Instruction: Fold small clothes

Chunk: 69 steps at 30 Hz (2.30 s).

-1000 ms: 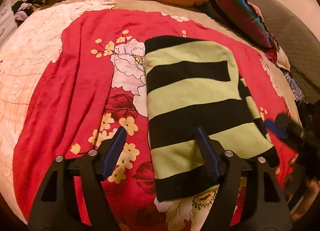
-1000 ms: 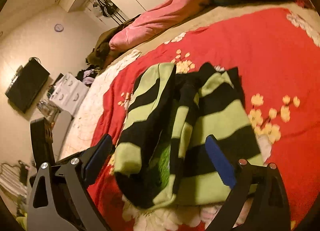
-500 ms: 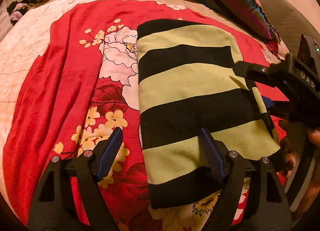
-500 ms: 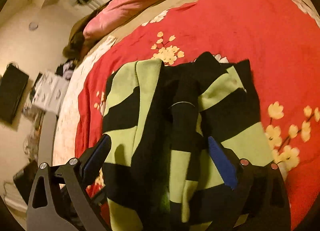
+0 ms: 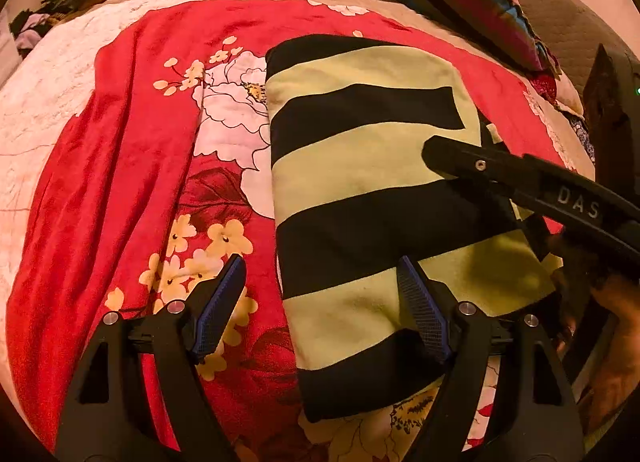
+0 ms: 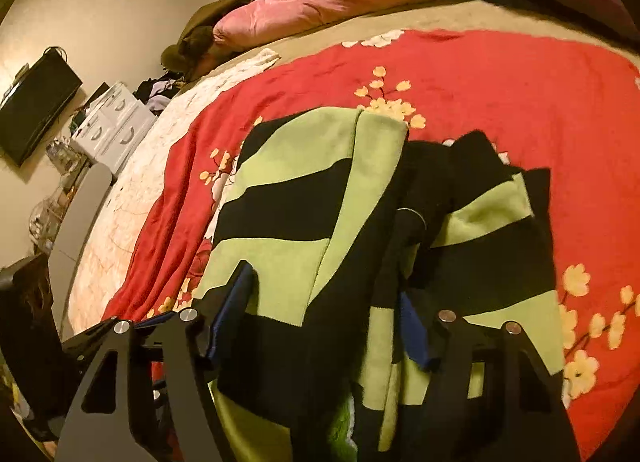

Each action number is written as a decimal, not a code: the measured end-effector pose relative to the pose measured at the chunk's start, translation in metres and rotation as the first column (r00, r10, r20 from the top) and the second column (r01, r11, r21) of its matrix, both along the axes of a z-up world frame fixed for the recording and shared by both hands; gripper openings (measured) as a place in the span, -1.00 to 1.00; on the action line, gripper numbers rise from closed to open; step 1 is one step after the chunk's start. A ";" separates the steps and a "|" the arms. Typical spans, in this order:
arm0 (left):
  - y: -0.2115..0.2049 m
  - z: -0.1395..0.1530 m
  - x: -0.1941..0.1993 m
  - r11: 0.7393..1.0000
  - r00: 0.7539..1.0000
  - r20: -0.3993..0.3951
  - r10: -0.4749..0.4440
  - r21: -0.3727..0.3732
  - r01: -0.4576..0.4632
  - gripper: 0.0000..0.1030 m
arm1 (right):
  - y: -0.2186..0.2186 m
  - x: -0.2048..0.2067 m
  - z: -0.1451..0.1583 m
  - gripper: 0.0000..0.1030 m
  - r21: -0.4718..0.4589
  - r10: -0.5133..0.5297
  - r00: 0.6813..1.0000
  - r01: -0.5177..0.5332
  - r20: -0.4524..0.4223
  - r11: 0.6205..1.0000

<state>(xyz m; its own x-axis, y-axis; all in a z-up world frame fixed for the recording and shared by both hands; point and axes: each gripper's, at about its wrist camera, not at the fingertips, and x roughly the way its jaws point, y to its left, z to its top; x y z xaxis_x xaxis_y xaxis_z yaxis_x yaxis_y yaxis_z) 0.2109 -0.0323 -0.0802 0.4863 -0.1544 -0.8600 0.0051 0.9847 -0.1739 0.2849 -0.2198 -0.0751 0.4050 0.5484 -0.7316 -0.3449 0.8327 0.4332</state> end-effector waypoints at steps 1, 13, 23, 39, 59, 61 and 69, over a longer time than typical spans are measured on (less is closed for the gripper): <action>0.001 0.000 0.000 1.000 1.000 -0.003 0.004 -0.006 -0.004 0.38 | 0.002 -0.001 0.001 0.30 -0.011 0.003 1.000 -0.003 0.009 1.000; -0.011 0.024 -0.001 0.999 0.999 0.032 -0.035 0.027 0.034 0.31 | -0.002 -0.023 0.056 -0.63 0.037 0.055 0.982 -0.063 0.180 0.997; -0.049 0.034 0.001 0.994 0.992 0.058 -0.112 0.004 0.111 0.31 | -0.049 -0.016 0.049 -0.61 -0.124 -0.024 0.990 0.042 0.141 0.991; -0.038 0.035 -0.006 0.997 0.995 0.055 -0.078 -0.003 0.078 0.40 | -0.078 -0.004 0.026 -0.02 -0.134 -0.155 0.986 0.163 0.067 0.977; -0.022 0.027 -0.014 0.998 0.999 0.026 -0.045 0.034 0.044 0.41 | -0.038 -0.047 0.014 0.07 -0.373 0.066 0.996 -0.040 0.058 0.927; -0.021 0.028 -0.014 0.999 0.999 0.030 -0.042 0.031 0.041 0.42 | -0.036 -0.048 0.012 0.12 -0.396 0.072 0.995 -0.037 0.073 0.918; -0.020 0.039 -0.019 0.999 0.998 0.053 -0.040 0.031 0.038 0.48 | -0.047 -0.050 0.033 0.21 -0.328 0.053 0.984 0.006 0.170 0.945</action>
<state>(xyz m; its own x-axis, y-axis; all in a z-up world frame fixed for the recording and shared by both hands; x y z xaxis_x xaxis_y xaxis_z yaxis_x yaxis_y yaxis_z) 0.1921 -0.0522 -0.0415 0.5260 -0.1487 -0.8374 0.0521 0.9884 -0.1427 0.2346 -0.2664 -0.0418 0.5320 0.3028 -0.7908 -0.4116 0.9086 0.0711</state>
